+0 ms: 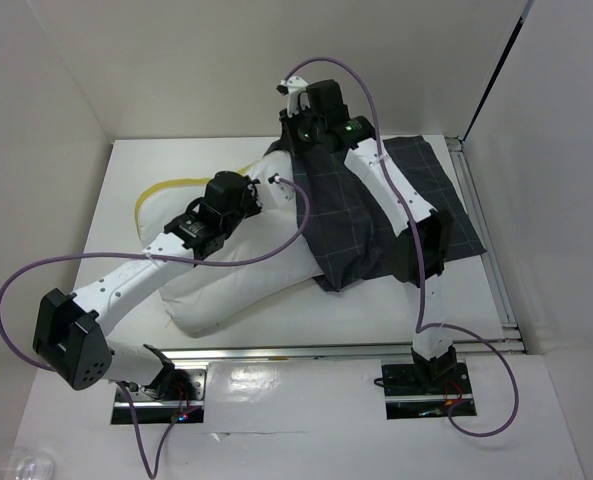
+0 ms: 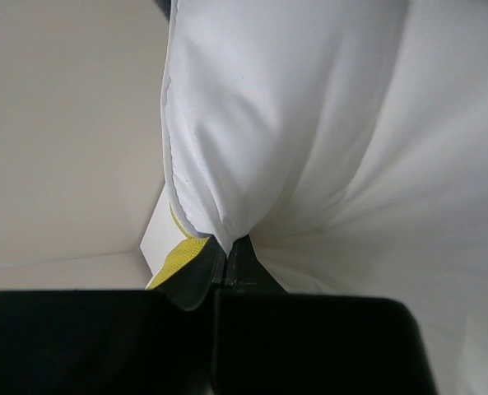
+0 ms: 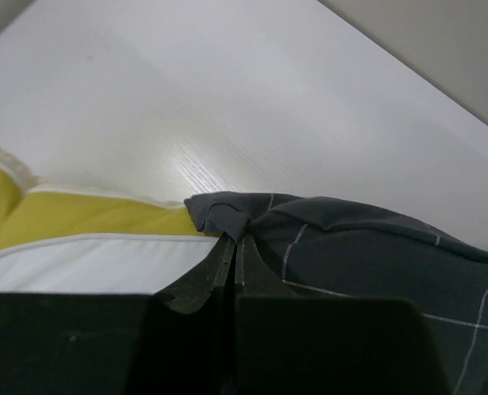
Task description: Put the pillow into the pillowcase
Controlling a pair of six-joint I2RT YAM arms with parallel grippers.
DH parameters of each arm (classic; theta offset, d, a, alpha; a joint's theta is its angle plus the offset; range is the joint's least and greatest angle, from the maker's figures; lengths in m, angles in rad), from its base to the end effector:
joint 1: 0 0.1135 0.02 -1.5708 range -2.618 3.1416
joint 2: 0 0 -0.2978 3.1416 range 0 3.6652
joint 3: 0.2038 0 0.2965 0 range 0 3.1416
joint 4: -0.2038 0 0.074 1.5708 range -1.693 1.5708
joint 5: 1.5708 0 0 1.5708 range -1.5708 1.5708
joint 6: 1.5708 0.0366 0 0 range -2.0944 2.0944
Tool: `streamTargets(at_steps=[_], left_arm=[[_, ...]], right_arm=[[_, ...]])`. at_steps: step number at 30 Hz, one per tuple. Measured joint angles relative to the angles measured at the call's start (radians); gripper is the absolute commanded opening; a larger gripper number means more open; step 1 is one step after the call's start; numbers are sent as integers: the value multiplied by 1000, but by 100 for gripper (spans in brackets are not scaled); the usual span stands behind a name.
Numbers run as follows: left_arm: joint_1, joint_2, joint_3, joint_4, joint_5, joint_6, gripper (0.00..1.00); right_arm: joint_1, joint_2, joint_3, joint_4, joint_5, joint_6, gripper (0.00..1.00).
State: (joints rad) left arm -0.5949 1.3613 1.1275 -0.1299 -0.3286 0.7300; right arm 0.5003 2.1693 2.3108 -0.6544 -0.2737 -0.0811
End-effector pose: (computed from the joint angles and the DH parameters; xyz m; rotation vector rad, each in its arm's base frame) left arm 0.3014 -0.1897 0.3572 1.0094 1.6514 0.4076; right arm 0.4883 0.2782 0.4063 -0.7642 1.9644 0.5385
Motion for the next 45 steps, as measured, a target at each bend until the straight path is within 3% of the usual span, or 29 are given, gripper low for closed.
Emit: streamTargets(at_steps=[11,25,45], left_arm=[[-1,0,0,3,-30,-3,0],[-36,0,12,1,-64,-11,0],[-114,0,42,0,-136,-66,0]], right_arm=[[137,-23,25,-38,-159,14,0],[151,-24,57,-72,-317,89,0],[127,-24,55,-54,-669,25,0]])
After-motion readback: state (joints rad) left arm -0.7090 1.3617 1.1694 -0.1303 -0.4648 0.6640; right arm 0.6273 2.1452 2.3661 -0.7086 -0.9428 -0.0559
